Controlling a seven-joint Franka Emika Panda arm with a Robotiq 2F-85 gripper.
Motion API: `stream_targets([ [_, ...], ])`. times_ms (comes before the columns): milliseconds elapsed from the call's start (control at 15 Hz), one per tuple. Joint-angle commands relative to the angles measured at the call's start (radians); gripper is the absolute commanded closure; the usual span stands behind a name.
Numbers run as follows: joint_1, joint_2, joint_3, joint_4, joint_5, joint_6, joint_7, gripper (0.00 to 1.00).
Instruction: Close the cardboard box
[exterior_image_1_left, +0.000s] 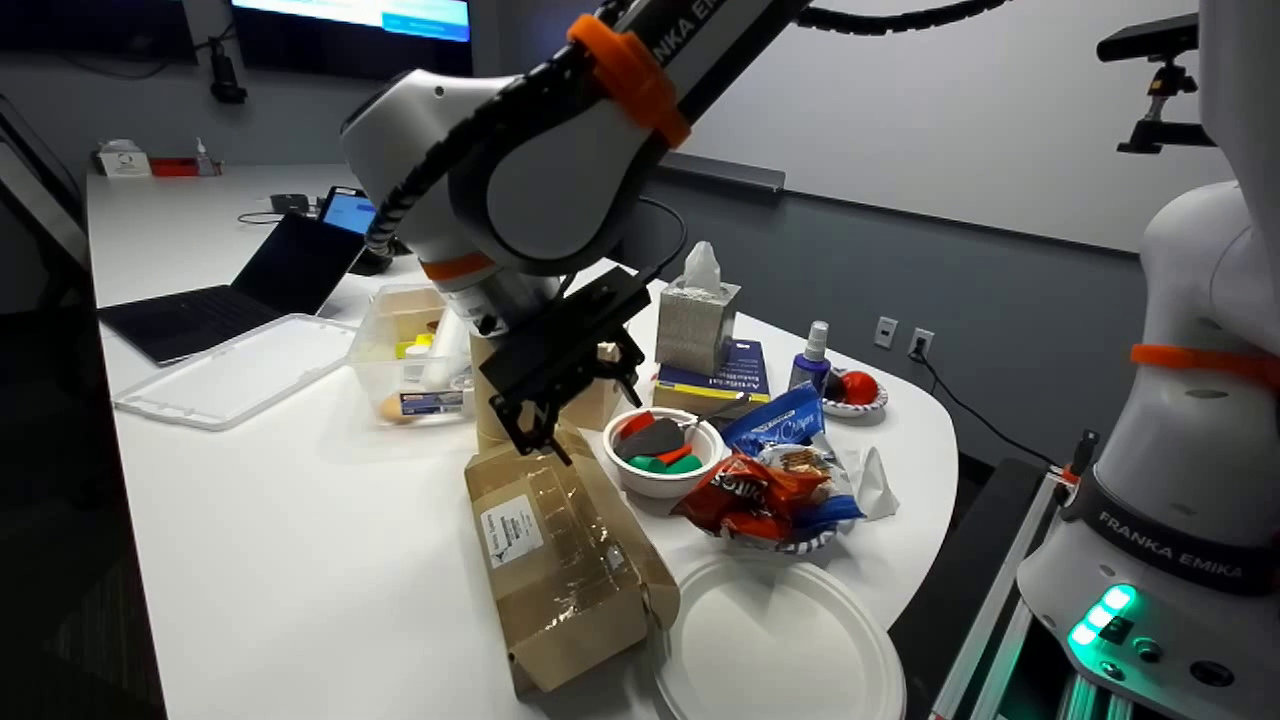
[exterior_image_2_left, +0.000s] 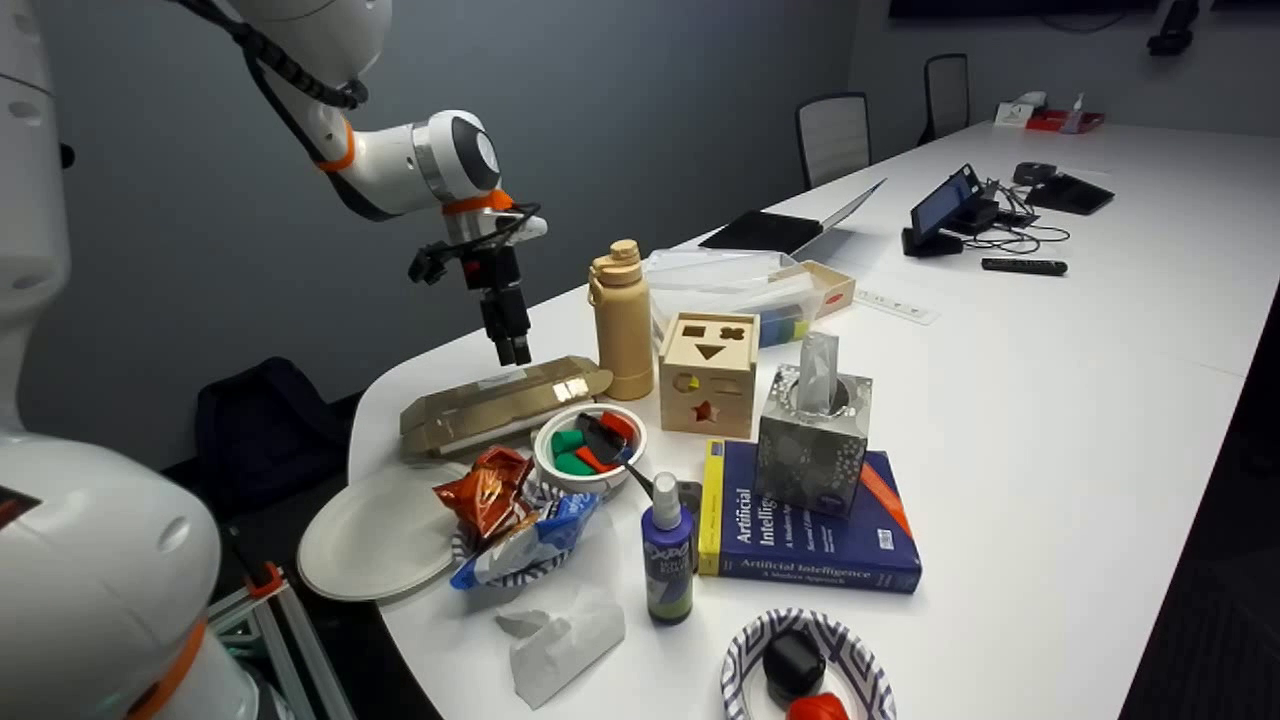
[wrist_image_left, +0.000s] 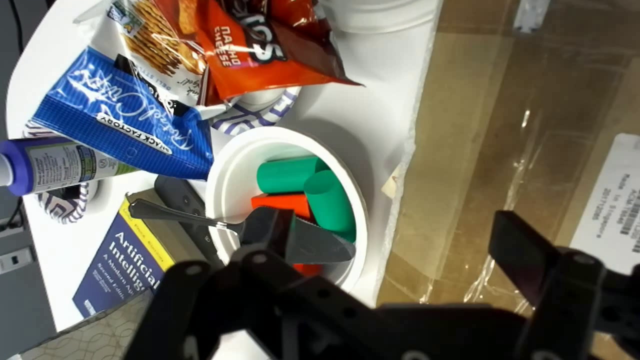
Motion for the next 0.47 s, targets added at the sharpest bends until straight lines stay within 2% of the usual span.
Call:
stream_targets([
  [0, -0.043, -0.062, 0.032, -0.002, 0.047, -0.035, -0.025, 0.00],
  [400, -0.077, -0.106, 0.053, -0.008, 0.073, -0.024, -0.058, 0.00],
])
